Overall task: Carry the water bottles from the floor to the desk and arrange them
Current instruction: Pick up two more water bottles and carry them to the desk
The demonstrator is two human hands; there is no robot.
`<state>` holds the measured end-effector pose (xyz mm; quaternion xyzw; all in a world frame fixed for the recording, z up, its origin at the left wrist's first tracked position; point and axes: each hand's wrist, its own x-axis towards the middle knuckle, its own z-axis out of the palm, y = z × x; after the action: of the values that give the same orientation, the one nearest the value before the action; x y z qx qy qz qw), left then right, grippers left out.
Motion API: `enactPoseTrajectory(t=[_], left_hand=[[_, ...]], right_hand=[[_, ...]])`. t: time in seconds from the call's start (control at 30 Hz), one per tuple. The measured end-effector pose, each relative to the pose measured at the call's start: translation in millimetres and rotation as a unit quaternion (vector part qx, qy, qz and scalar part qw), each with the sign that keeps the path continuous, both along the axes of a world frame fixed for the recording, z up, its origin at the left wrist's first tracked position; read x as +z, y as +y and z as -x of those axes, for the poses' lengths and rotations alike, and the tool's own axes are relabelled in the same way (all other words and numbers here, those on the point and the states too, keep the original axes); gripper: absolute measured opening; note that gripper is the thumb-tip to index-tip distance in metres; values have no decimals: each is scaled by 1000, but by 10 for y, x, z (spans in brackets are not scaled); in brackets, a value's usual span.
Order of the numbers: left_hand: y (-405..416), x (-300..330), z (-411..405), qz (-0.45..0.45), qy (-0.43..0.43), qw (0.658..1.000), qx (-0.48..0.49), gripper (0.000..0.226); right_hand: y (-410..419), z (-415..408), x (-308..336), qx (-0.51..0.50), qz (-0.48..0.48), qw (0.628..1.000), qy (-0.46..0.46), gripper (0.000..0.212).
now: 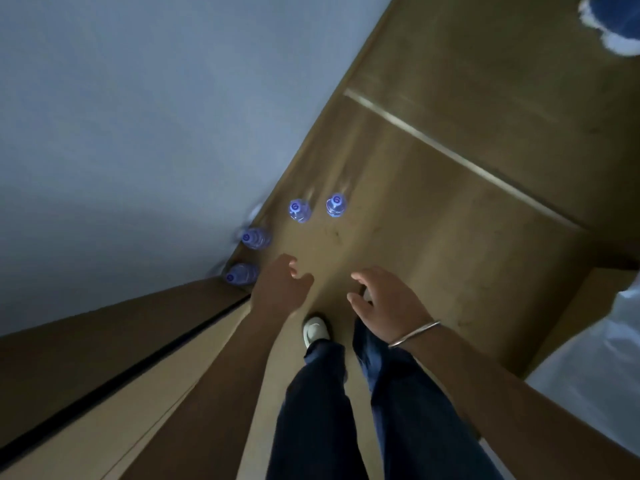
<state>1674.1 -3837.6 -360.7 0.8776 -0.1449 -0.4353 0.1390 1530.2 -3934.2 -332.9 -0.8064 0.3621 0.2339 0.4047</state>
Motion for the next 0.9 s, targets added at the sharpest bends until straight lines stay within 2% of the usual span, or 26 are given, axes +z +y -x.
enactPoseTrajectory(t=[0.2, 0.4, 0.53, 0.63, 0.73, 0.83, 0.9], left_hand=[[-363, -1418, -182, -5, 32, 997, 77, 53], [-417, -2930, -586, -47, 11, 998, 47, 79], [-435, -3627, -909, 11, -28, 999, 37, 86], [-499, -3964, -1136, 77, -45, 996, 6, 79], [-571, -4156, -1243, 121, -41, 992, 18, 48], [-647, -4209, -1246, 144, -42, 987, 52, 49], [-669, -4210, -1240, 142, -49, 987, 55, 50]], right_hand=[[-414, -314, -1311, -32, -19, 998, 42, 45], [-736, -701, -2824, -110, 8, 992, 53, 63], [-911, -969, -3599, -107, 31, 993, 30, 73], [-991, -1136, -3975, -128, 43, 991, 1, 79], [-1055, -1246, -4208, -157, 36, 987, -20, 95], [-1138, -1283, -4307, -135, 39, 989, -41, 103], [-1178, -1298, -4326, -121, 46, 990, -49, 96]])
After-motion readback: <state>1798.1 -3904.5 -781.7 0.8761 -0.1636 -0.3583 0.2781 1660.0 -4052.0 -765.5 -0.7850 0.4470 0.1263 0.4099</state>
